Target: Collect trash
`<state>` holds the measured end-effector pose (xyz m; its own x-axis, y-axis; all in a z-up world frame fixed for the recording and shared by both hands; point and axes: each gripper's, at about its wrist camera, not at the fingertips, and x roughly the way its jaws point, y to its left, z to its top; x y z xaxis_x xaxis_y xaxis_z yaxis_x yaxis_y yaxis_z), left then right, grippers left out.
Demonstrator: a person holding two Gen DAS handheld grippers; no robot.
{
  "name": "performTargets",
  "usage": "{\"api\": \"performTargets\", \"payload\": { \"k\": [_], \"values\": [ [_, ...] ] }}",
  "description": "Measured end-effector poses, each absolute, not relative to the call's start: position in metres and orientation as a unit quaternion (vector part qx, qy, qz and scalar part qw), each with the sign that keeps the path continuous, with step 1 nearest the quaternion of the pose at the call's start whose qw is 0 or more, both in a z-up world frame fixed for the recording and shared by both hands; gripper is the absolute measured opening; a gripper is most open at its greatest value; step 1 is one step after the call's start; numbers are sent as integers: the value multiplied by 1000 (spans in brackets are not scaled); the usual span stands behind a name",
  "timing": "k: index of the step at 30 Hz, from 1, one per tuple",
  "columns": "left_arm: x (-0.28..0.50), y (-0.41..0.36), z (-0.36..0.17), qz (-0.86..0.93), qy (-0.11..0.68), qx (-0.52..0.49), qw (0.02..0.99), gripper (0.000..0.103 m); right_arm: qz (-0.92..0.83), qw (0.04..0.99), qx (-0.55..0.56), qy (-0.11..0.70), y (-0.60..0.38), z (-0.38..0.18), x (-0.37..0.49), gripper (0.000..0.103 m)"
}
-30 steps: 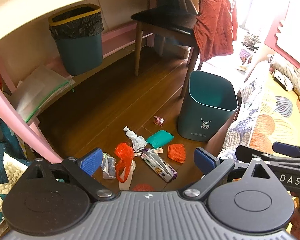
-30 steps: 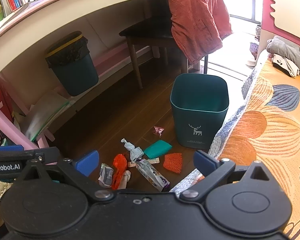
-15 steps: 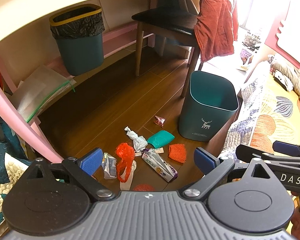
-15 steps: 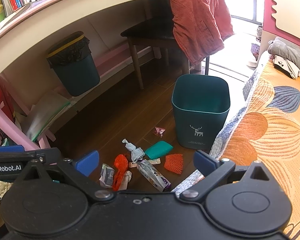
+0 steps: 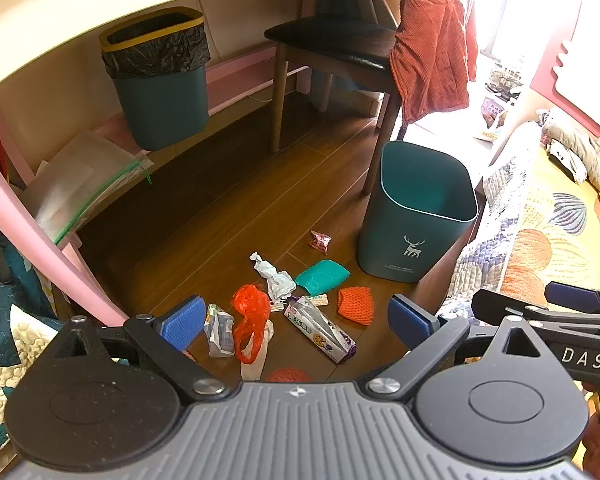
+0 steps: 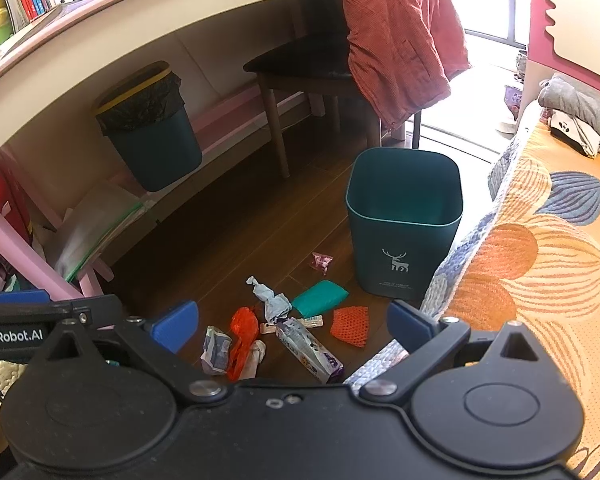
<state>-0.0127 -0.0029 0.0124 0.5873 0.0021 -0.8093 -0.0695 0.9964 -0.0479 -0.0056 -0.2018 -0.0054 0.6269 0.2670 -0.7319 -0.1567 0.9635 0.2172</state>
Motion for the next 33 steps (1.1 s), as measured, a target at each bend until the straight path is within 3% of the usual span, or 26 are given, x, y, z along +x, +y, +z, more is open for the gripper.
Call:
{"api": "performTargets", "payload": {
  "k": [33],
  "values": [
    [10, 4, -10, 22, 469, -38, 882, 98, 132, 911, 62, 387, -221, -5, 24, 100]
  ]
}}
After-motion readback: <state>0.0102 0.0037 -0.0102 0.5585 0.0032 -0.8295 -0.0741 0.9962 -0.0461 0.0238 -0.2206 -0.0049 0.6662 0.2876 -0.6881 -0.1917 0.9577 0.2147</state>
